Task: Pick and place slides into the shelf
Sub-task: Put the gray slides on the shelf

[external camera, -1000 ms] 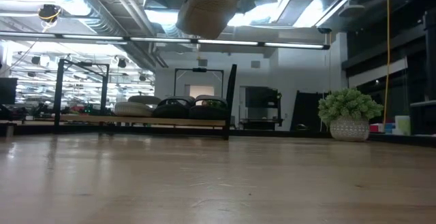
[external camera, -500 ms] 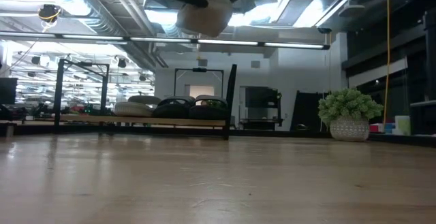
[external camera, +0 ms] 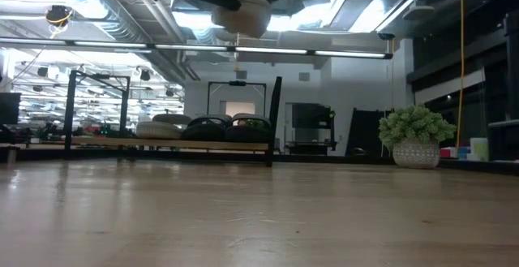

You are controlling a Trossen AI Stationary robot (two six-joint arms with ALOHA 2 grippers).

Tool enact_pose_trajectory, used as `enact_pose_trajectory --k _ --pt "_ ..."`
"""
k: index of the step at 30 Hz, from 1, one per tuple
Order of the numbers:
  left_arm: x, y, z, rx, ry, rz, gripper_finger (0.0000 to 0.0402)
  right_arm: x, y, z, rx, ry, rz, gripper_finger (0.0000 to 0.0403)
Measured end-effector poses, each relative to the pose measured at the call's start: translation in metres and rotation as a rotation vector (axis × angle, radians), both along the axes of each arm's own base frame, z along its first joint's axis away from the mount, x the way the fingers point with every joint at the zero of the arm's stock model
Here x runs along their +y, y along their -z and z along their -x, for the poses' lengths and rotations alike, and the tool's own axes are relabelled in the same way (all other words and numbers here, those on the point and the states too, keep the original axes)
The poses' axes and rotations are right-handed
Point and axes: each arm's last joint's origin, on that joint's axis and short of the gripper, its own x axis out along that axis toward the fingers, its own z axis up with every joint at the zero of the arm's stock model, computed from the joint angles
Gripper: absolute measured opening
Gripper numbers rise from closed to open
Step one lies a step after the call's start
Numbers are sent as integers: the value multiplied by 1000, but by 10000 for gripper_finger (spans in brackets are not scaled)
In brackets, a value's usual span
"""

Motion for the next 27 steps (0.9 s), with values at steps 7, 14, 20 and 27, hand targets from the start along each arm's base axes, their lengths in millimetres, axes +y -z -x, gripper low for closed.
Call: enact_pose_trajectory --k 7,14,20,27 --pt "1 -1 1 3 -18 -18 7 1 -15 11 -9 14 -38 44" --pt "2 0 3 12 -24 -26 6 17 -15 18 41 -23 -36 82" --pt "4 -2 3 -19 -80 -36 3 37 -14 19 46 -87 -43 154" --pt "2 -2 6 13 -63 -53 2 50 -14 22 56 -121 -35 201"
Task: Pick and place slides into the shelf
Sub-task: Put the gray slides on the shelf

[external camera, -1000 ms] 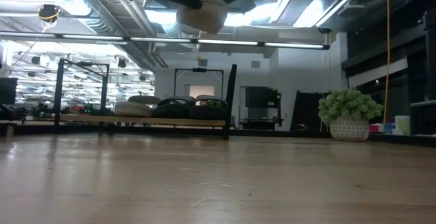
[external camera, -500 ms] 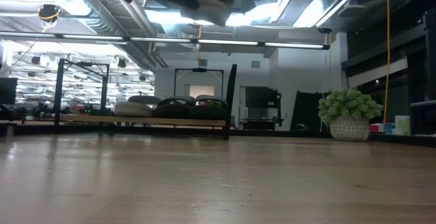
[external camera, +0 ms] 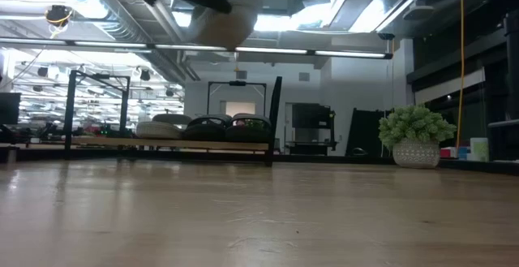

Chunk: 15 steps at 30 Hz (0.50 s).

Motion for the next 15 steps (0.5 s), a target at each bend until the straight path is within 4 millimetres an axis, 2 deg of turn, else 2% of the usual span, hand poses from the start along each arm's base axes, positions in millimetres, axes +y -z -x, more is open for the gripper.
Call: enact_pose_trajectory --k 3,5,8,11,15 --pt "-5 -11 4 19 16 5 2 1 -3 6 17 -4 1 186" --pt "-8 -20 8 40 26 7 2 1 -7 13 19 4 -9 158" --pt "-9 -33 13 65 33 51 2 -1 -14 25 21 23 -36 91" --pt "-6 -36 21 149 14 100 2 -2 -20 35 17 14 -99 19" --pt "-1 -32 31 211 -53 106 2 0 -22 42 23 9 -149 9"
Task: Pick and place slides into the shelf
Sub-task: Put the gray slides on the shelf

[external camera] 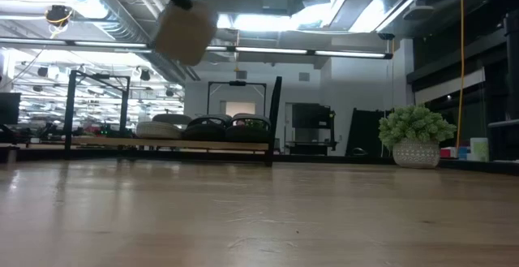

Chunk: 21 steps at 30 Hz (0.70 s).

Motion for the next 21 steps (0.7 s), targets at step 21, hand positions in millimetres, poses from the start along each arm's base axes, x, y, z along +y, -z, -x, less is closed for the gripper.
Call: enact_pose_trajectory --k 21 --pt "23 -16 33 56 -51 74 2 4 82 15 -60 -120 -102 2"
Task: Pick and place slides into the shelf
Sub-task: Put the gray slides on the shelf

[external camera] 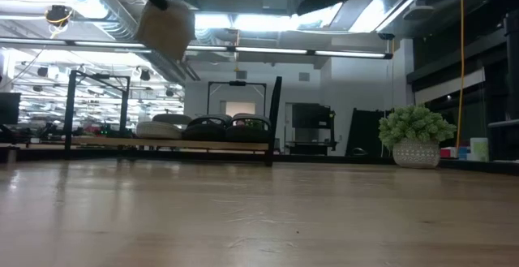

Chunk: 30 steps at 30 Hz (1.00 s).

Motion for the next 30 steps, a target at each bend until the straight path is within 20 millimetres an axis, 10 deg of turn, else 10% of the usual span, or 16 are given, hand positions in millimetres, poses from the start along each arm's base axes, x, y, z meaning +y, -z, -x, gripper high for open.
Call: enact_pose_trajectory --k 14,30 --pt "29 34 35 71 -1 48 2 -5 56 36 -215 -102 -115 4" --pt "61 45 65 98 2 89 2 -5 57 35 -236 -105 -111 6"
